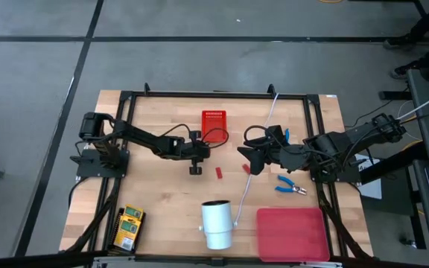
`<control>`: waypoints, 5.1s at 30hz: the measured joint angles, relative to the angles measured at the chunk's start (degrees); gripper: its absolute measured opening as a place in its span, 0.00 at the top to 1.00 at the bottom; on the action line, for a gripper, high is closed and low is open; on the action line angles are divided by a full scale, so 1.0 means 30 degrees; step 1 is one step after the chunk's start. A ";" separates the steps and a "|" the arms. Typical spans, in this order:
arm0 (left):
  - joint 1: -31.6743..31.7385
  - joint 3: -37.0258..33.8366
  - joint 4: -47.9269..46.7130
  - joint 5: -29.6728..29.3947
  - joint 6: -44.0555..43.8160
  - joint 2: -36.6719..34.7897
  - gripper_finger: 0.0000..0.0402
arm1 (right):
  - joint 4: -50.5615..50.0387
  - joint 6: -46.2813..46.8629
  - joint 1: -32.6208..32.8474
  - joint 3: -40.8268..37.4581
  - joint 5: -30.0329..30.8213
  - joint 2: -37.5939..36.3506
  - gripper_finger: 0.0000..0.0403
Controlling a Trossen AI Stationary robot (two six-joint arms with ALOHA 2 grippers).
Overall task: Pick & Place School Supplies
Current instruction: Put the red eraser into the red bin
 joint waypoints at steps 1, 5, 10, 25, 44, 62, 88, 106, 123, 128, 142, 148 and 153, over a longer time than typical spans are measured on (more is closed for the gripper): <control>0.0077 0.0000 0.0025 0.0041 0.0078 0.0029 0.88 | 0.0010 0.0005 0.0034 0.0000 0.0000 0.0000 0.47; 0.0414 -0.0021 0.0022 0.0455 0.0415 0.0310 0.88 | 0.0061 0.0082 0.0223 0.0000 -0.0002 0.0007 0.47; 0.0551 0.0016 0.0812 0.0769 0.0647 0.0944 0.88 | 0.0178 0.0136 0.0236 0.0000 -0.0097 0.0007 0.47; 0.0180 0.0015 0.0536 0.2164 -0.0779 0.1115 0.88 | 0.0352 0.0354 0.0721 0.0000 -0.0058 0.0007 0.47; -0.1405 0.0015 -0.0171 0.1221 -0.1329 -0.2322 0.85 | 0.0352 0.0354 0.1041 0.0000 -0.0007 0.0007 0.47; 0.2528 0.0000 -0.1264 0.6514 -0.1217 -0.0198 0.57 | 0.0303 0.0645 0.1092 0.0000 -0.0007 0.0007 0.47; 0.5247 0.0131 0.1741 0.5610 -0.4645 -0.4835 0.95 | 0.0184 0.0458 0.1092 0.0000 0.1001 0.0010 0.47; 0.7752 0.0714 0.3171 1.5483 -0.5822 -0.3514 0.54 | -0.0511 0.1720 0.1072 0.0015 -0.2426 0.0497 0.47; 0.1700 -0.1435 -0.5596 0.4349 -0.9762 -1.4277 0.62 | 0.3174 0.8696 -0.4910 -0.4233 -1.3676 0.6346 0.47; 0.0206 -0.1705 -0.5518 0.2380 -1.0186 -1.5734 0.62 | -0.0010 0.7224 -0.5112 -0.4254 -1.3595 0.7250 0.48; -0.0382 -0.1712 -0.5128 0.1312 -1.0033 -1.5948 0.63 | -0.3181 0.2361 -0.4860 -0.4204 -1.1407 0.7832 0.53; -0.0382 -0.1712 -0.4938 0.1342 -1.0130 -1.5948 0.63 | -0.3232 0.0534 -0.4860 -0.4204 -1.0884 0.8365 0.52; -0.0382 -0.1712 -0.4863 0.1349 -1.0357 -1.5948 0.63 | -0.3175 -0.0317 -0.4860 -0.4204 -1.0734 0.9072 0.52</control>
